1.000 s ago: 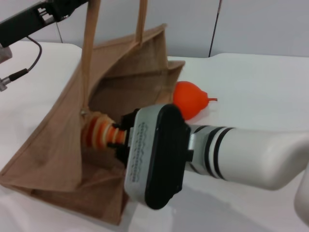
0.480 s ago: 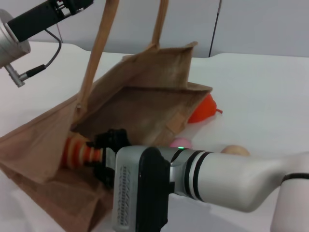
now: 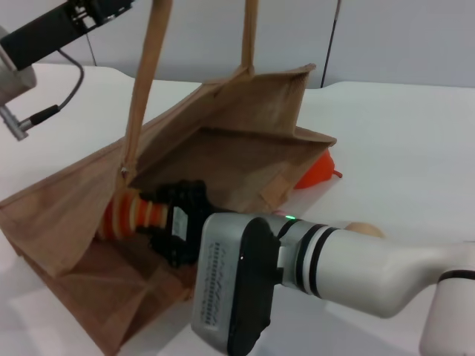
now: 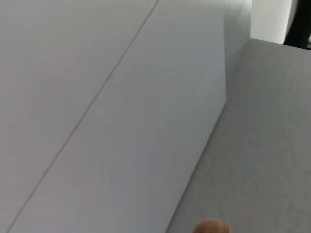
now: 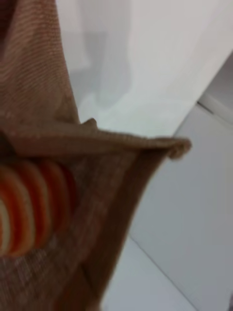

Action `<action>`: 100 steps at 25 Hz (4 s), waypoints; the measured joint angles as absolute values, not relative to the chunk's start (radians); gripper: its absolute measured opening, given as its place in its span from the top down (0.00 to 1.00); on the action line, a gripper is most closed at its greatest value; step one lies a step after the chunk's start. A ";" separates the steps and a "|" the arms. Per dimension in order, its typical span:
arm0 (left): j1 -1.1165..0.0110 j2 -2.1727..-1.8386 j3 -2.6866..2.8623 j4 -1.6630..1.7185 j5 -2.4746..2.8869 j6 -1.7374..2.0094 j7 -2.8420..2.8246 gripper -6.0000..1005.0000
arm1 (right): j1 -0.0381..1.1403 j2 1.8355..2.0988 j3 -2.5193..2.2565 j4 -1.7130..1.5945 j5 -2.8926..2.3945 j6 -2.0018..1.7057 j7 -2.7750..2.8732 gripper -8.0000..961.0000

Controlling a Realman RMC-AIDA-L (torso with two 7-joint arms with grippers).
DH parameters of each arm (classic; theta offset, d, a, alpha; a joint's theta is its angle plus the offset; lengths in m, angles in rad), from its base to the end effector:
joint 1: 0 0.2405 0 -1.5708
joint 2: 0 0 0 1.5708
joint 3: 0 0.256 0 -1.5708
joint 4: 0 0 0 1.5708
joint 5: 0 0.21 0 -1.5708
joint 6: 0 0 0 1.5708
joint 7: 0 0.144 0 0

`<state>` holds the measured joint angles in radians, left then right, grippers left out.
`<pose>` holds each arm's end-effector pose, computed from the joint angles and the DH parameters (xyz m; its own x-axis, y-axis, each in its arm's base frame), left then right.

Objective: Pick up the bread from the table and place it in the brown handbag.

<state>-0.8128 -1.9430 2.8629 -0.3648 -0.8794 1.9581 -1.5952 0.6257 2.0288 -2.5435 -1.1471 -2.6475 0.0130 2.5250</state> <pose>-0.2013 0.3658 0.0884 0.2490 0.3494 0.9033 0.4784 -0.8553 0.1990 0.0882 0.2892 -0.1756 0.8758 0.4807 -0.0449 0.3904 -0.7599 -0.5197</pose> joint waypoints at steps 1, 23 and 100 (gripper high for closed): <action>-0.807 -1.941 2.863 -0.363 -0.883 1.959 -1.595 0.80 | 0.621 2.029 -2.540 -1.147 -2.647 0.022 2.525 0.67; -0.705 -1.916 2.853 -0.359 -0.950 1.946 -1.569 0.79 | 0.362 2.013 -2.357 -1.322 -2.657 0.038 2.428 0.06; -0.535 -2.043 2.848 0.244 -1.605 1.315 0.014 0.29 | 0.397 2.023 -2.554 -0.550 -1.877 1.222 2.816 0.07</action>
